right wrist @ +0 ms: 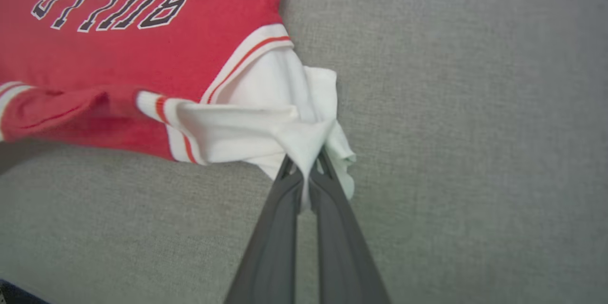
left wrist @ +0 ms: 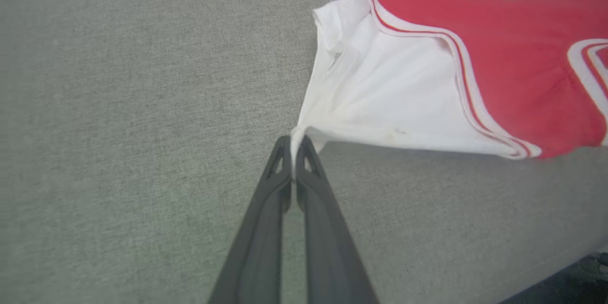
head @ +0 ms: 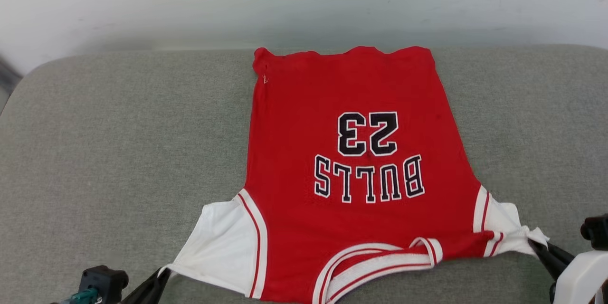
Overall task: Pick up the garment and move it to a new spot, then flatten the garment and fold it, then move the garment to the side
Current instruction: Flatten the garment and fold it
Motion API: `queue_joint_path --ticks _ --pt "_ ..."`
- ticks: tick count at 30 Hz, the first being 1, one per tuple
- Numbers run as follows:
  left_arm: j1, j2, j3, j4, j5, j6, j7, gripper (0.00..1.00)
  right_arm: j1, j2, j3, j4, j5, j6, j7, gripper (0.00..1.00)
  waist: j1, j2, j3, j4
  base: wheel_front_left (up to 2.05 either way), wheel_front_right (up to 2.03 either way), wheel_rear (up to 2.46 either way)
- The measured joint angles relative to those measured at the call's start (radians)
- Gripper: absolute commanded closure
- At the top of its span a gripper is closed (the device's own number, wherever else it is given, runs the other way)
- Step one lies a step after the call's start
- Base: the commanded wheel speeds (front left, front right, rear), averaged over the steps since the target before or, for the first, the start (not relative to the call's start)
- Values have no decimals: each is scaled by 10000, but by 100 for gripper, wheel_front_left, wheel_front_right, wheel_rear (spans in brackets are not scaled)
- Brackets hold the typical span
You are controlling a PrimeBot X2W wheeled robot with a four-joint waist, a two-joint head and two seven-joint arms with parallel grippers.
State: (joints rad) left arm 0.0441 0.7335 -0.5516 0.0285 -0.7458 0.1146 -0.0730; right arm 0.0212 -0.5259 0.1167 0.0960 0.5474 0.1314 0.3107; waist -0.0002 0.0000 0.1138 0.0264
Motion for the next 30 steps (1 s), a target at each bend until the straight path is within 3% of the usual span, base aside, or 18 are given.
queue_joint_path --ticks 6,12,13,14,15,23,30 --pt "490 334 167 -366 -174 176 -4 100 667 -286 -10 -366 464 0 523 100 0 0 60 52 0 0 0" --pt "395 238 105 -573 -182 217 54 100 758 -414 6 -523 537 0 700 100 1 0 167 96 0 0 0" --pt "332 209 100 -591 -153 217 54 100 750 -408 -29 -500 614 0 788 73 1 0 184 98 0 0 0" --pt "279 182 96 -610 -148 217 52 100 731 -395 -96 -476 623 0 782 8 2 0 193 103 0 0 0" --pt "254 138 94 -635 -146 217 36 100 694 -393 -127 -474 648 -2 788 0 2 0 200 110 0 0 0" --pt "-105 -65 -217 -1361 27 178 301 100 129 -769 -499 -1271 1275 -4 1766 0 2 0 541 335 0 0 0" --pt "-497 -2 -464 -2550 234 278 932 100 -1941 -711 -1267 -2270 1030 -4 4242 0 3 0 1313 832 0 0 0"
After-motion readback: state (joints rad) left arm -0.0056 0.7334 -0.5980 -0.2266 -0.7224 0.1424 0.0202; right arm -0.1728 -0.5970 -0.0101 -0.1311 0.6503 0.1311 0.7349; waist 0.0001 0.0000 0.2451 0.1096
